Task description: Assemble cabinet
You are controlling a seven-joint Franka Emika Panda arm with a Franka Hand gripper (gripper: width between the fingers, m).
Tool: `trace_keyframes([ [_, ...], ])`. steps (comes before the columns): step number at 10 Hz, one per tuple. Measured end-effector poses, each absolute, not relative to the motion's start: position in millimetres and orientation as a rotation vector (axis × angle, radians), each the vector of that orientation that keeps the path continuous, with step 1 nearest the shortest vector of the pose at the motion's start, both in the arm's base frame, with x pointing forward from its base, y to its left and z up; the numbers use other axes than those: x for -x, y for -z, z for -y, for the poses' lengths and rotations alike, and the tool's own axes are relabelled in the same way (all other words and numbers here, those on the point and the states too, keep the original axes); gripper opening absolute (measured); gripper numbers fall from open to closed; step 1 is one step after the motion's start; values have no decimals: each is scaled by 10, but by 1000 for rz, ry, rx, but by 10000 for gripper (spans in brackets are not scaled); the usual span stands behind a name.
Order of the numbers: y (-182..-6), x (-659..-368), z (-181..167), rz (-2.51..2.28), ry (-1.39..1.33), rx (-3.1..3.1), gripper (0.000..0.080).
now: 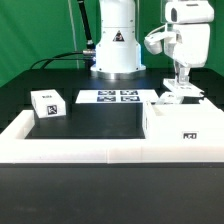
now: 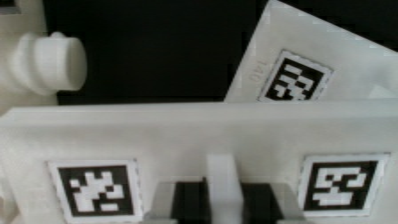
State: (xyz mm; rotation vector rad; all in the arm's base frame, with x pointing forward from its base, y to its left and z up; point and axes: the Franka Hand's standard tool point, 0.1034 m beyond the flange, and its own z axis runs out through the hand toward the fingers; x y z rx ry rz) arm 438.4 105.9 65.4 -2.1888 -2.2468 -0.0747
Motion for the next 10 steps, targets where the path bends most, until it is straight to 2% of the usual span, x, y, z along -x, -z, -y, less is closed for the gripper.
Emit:
trace_keyframes([
  [1,-619,-4407,-1029,2228,76,2203,68],
  [3,-667,-4486,-1011,2103,111,2337,68],
  [7,-639,-4480,-1005,2107,106,2326,68],
  [10,-563,-4471,-1027,2111,96,2305,68],
])
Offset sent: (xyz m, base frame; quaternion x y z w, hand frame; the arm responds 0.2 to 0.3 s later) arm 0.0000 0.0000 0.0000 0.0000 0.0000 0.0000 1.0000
